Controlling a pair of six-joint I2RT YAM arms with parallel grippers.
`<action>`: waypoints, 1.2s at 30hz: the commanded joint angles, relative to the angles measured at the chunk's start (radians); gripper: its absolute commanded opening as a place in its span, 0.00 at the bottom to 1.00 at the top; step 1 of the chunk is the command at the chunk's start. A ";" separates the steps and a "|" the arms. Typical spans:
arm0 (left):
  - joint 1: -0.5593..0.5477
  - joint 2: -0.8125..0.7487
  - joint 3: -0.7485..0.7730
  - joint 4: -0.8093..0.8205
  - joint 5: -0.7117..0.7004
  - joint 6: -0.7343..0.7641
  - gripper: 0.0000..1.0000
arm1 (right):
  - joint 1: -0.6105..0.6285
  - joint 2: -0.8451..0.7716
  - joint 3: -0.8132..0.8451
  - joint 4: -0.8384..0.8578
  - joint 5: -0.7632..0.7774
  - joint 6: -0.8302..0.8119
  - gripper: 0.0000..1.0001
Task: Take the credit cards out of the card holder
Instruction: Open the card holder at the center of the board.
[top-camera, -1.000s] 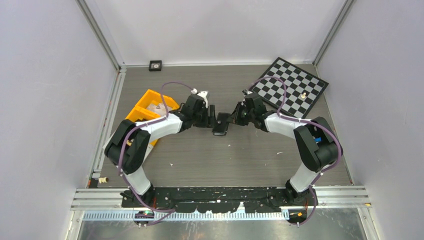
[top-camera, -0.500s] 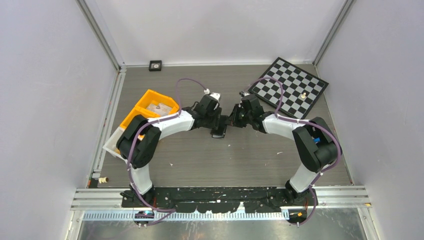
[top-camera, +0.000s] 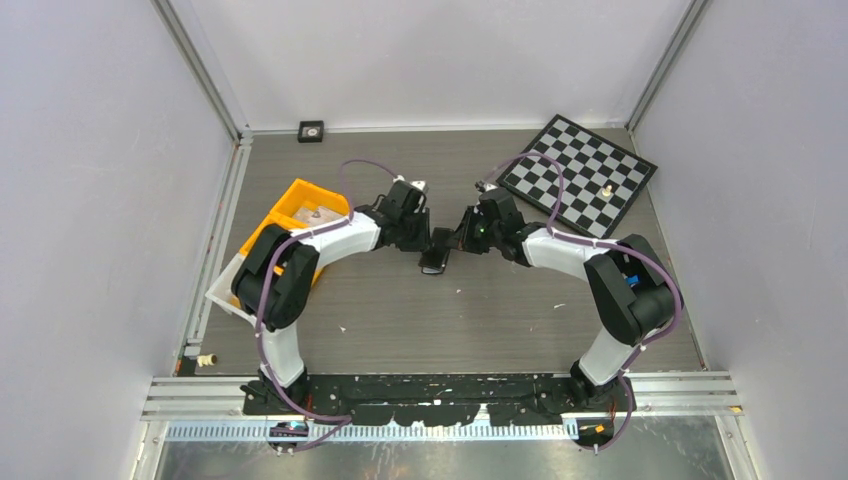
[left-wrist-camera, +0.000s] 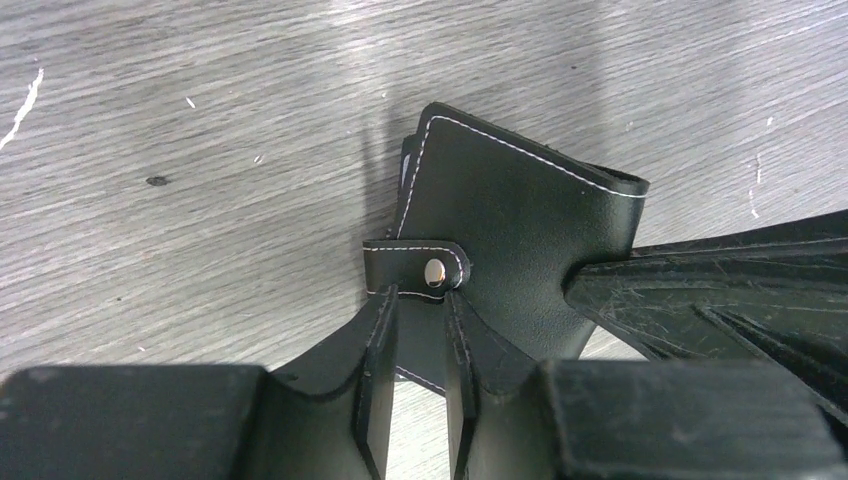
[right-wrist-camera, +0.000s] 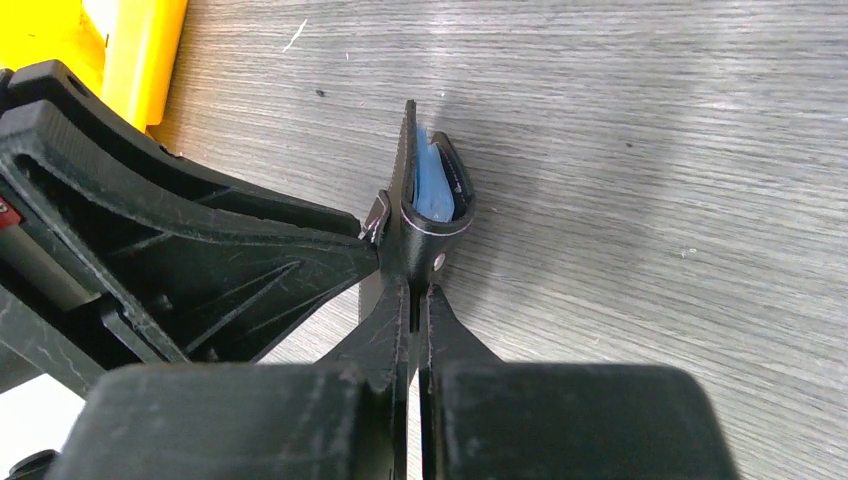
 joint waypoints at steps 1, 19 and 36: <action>0.083 0.021 -0.035 -0.053 -0.098 -0.007 0.21 | -0.003 -0.021 0.030 -0.025 0.001 -0.005 0.01; 0.149 -0.190 -0.235 0.175 0.038 -0.055 0.33 | -0.002 -0.010 0.038 -0.035 0.004 -0.007 0.00; 0.034 -0.058 -0.111 0.162 0.162 0.061 0.60 | -0.002 0.009 0.044 -0.035 -0.013 -0.006 0.00</action>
